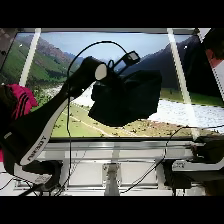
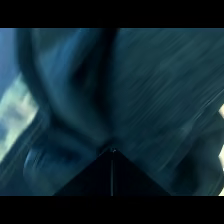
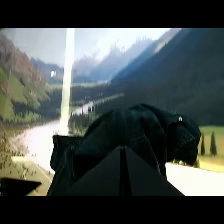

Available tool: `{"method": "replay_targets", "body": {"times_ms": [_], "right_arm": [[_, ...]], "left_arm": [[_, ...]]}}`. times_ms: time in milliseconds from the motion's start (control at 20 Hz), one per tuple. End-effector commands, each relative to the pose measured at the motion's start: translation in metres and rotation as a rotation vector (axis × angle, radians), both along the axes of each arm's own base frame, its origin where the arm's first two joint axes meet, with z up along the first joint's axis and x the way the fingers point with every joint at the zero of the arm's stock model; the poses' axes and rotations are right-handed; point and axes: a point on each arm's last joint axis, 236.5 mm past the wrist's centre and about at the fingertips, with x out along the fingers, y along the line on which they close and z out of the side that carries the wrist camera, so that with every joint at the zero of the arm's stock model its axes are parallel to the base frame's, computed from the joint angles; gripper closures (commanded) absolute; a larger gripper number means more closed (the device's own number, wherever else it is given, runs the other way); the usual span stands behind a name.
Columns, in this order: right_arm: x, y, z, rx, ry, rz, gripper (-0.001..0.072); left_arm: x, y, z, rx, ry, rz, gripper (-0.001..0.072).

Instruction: Fold the clothes and pants, and hang the long-sleeved shirts on hangers.

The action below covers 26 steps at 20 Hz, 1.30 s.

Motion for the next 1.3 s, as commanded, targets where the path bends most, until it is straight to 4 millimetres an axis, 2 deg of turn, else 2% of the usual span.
{"method": "replay_targets", "body": {"times_ms": [0,100,200,350,450,500,550,600,650,700,850,1050,1250], "right_arm": [[0.001,0.005,-0.056,0.055,0.152,0.035,0.0664],[-0.007,0.007,-0.09,0.115,0.241,0.033,0.0664],[-0.018,0.015,-0.125,0.192,0.336,0.036,0.0664],[-0.036,0.025,-0.169,0.265,0.464,0.039,0.0663],[-0.044,0.029,-0.19,0.293,0.527,0.043,0.066],[-0.045,0.028,-0.194,0.297,0.537,0.04,0.0638],[-0.043,0.027,-0.195,0.295,0.532,0.033,0.0581],[-0.041,0.026,-0.195,0.294,0.525,0.027,0.047],[-0.04,0.026,-0.195,0.293,0.523,0.025,0.0375],[-0.039,0.025,-0.196,0.291,0.52,0.02,0.0348],[-0.035,0.023,-0.197,0.288,0.509,0.008,0.0348],[-0.033,0.022,-0.197,0.286,0.503,0.001,0.0348],[-0.033,0.021,-0.197,0.286,0.501,0.0,0.0348]], "left_arm": [[0.01,0.069,-0.029,0.137,0.118,0.126,0.0696],[0.01,0.103,-0.049,0.155,0.213,0.191,0.0696],[0.007,0.124,-0.068,0.117,0.318,0.252,0.0695],[-0.005,0.136,-0.088,0.01,0.468,0.297,0.0695],[-0.014,0.15,-0.103,0.032,0.532,0.318,0.0685],[-0.018,0.155,-0.11,0.046,0.554,0.324,0.0678],[-0.019,0.158,-0.116,0.055,0.565,0.331,0.0603],[-0.019,0.161,-0.12,0.058,0.577,0.337,0.0373],[-0.018,0.164,-0.125,0.058,0.587,0.346,0.027],[-0.017,0.167,-0.129,0.061,0.596,0.351,0.027],[-0.019,0.177,-0.14,0.067,0.63,0.331,0.027],[-0.041,0.188,-0.15,0.105,0.725,0.281,0.027],[-0.057,0.183,-0.161,0.089,0.786,0.266,0.0269]]}}
